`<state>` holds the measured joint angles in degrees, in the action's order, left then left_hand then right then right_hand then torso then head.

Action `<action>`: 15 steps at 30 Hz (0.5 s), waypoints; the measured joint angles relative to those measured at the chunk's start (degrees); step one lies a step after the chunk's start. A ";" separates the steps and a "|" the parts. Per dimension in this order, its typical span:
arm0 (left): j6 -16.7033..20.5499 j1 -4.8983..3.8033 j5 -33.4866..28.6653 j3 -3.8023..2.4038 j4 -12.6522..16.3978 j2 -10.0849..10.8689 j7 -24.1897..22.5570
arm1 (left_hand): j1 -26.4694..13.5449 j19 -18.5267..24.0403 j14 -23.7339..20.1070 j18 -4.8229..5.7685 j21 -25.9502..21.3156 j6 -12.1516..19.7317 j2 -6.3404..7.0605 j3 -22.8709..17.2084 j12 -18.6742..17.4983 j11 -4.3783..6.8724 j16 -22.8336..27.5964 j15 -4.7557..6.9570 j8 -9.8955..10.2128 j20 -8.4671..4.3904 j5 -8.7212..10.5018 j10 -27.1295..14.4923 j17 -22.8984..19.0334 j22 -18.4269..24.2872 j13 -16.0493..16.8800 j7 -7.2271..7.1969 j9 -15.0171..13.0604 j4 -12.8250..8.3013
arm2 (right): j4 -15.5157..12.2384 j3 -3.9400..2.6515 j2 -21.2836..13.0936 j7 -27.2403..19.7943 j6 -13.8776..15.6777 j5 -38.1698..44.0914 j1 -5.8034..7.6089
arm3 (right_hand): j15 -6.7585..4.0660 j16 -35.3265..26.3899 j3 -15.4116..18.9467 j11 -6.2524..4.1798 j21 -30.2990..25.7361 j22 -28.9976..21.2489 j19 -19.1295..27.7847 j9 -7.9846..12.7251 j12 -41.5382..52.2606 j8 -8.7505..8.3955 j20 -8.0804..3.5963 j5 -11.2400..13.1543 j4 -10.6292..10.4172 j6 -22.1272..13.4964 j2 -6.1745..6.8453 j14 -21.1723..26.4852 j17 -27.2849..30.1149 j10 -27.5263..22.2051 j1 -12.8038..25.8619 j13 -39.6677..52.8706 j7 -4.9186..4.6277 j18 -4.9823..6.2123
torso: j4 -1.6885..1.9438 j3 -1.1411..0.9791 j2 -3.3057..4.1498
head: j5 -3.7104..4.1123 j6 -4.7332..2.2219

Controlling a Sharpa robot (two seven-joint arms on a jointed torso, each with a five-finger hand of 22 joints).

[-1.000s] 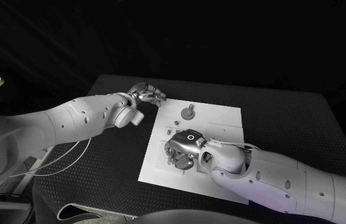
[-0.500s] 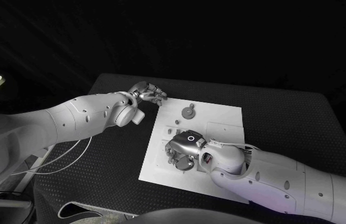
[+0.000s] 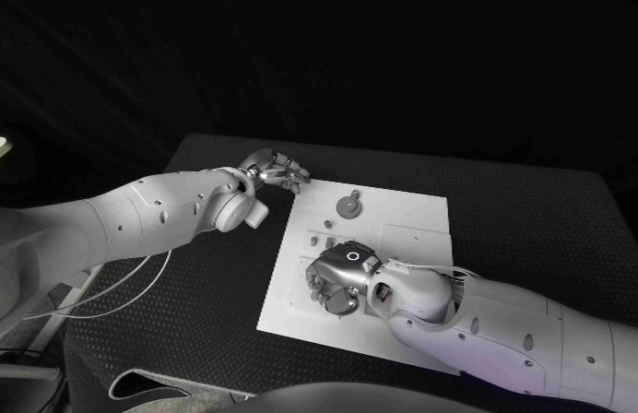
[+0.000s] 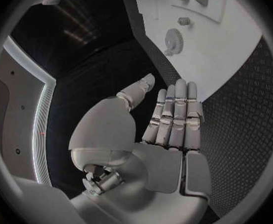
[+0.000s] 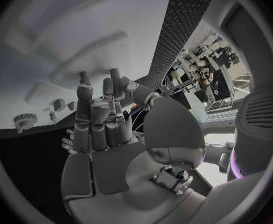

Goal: Assemble the parts on the task board

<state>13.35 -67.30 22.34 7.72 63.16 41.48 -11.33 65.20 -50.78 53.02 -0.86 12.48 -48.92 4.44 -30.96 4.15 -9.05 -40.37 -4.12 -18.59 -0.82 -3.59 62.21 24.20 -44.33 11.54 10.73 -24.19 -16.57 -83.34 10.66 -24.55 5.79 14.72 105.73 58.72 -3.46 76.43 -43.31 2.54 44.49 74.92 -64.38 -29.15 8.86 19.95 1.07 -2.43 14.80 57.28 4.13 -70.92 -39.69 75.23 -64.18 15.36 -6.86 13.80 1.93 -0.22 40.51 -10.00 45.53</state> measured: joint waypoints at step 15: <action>-0.01 -0.03 -0.01 0.00 -0.02 -0.08 0.00 | 0.00 0.00 0.00 0.00 0.00 0.00 0.00 0.00 0.00 0.00 0.00 0.00 0.00 0.00 0.00 0.00 0.05 0.00 -0.04 0.00 0.00 0.00 | 0.41 0.08 0.48 0.23 -0.19 0.07 -0.07 | -0.11 0.00 -0.27 0.00 0.00 0.03 -0.02 0.00 0.01 0.07 -0.24 -0.22 0.06 -0.01 0.01 0.15 0.00 -0.01 -0.01 0.02 0.01 0.00 | -0.02 -0.01 0.01 | -0.07 0.02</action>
<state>13.33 -67.33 22.33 7.72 63.15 41.41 -11.33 65.20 -50.78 53.02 -0.86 12.48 -48.92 4.44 -30.96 4.15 -9.05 -40.37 -4.11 -18.59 -0.82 -3.60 62.21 24.25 -44.34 11.50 10.73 -24.19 -16.57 -82.93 10.74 -24.06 6.02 14.52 105.80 58.65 -3.58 76.43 -43.58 2.54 44.49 74.94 -64.41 -29.15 8.87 20.02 0.83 -2.66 14.86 57.27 4.14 -70.78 -39.69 75.22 -64.19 15.38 -6.84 13.79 1.91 -0.23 40.52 -10.07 45.55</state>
